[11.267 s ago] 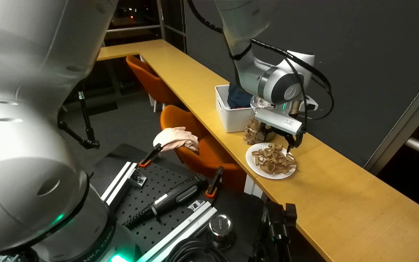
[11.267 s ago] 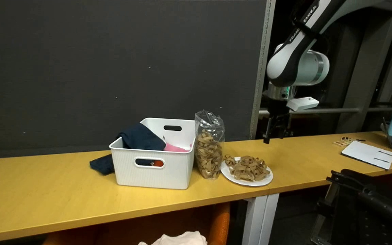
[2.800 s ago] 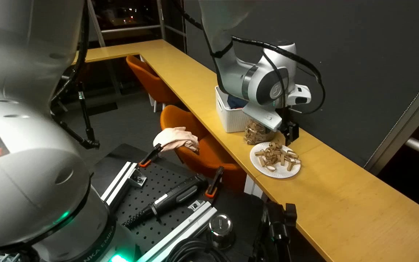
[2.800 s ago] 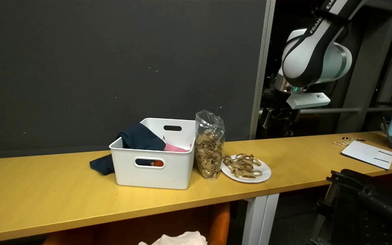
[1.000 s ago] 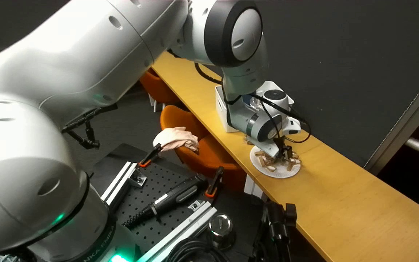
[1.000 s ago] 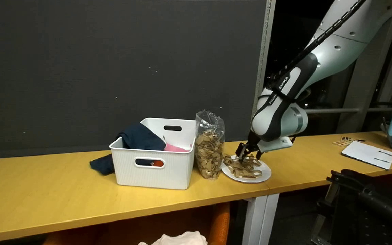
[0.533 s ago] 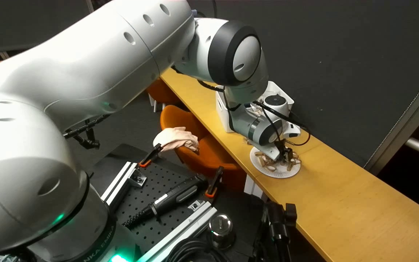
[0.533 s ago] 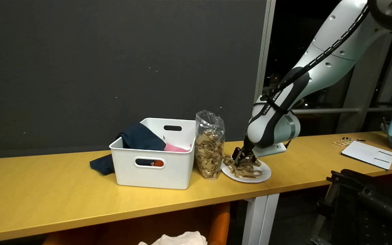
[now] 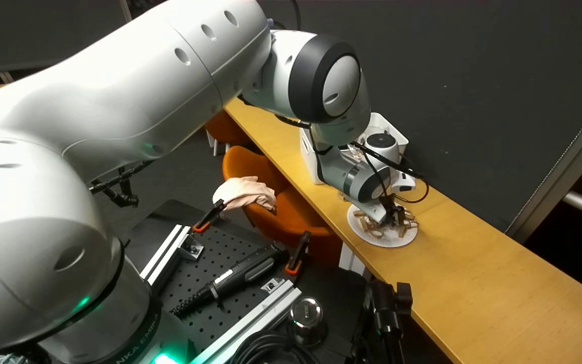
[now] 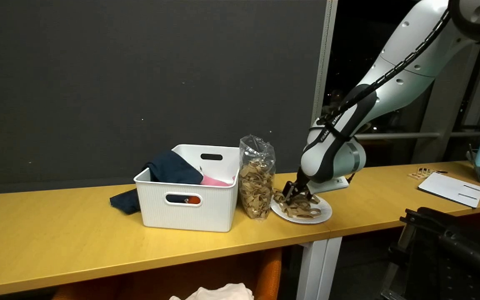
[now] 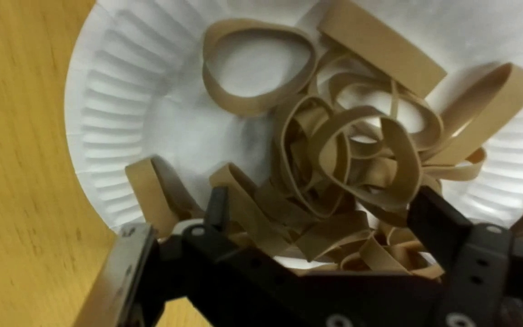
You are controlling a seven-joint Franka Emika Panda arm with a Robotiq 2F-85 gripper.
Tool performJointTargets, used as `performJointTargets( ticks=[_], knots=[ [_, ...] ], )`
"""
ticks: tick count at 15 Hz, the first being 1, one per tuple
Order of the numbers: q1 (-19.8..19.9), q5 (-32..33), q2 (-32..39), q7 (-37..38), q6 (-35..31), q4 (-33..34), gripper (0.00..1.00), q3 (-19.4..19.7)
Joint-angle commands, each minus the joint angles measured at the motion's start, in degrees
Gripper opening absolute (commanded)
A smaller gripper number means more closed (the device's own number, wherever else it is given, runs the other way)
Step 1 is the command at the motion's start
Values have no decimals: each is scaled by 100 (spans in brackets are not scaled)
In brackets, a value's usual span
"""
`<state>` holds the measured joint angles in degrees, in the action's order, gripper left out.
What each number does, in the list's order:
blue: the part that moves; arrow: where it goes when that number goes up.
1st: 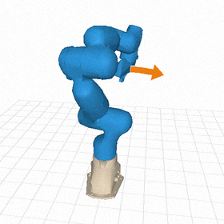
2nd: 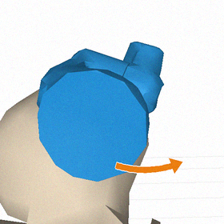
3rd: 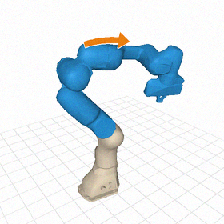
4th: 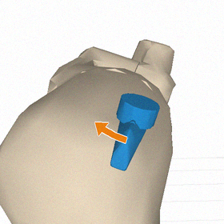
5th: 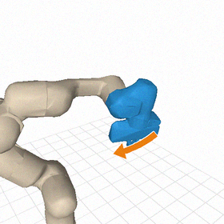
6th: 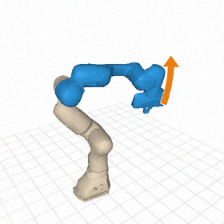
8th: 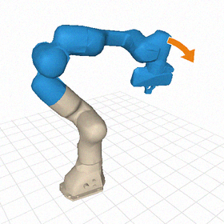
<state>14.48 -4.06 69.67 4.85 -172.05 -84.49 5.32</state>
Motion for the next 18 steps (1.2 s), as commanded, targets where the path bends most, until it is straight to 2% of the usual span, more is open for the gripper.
performJointTargets(
  ticks=[1,2,3,4,7,12,14,18],
  knots=[
    [-71,-110,49,63,146,110,100,26],
    [-80,-111,45,72,146,104,75,26],
    [-89,-113,24,78,142,81,74,23],
    [-95,-115,12,84,141,69,68,22],
    [-102,-119,32,99,173,102,42,11],
    [-125,-125,125,157,354,226,5,53],
    [-118,-131,37,173,432,176,0,33],
    [-182,-210,-409,308,586,-128,1,80]
  ],
)
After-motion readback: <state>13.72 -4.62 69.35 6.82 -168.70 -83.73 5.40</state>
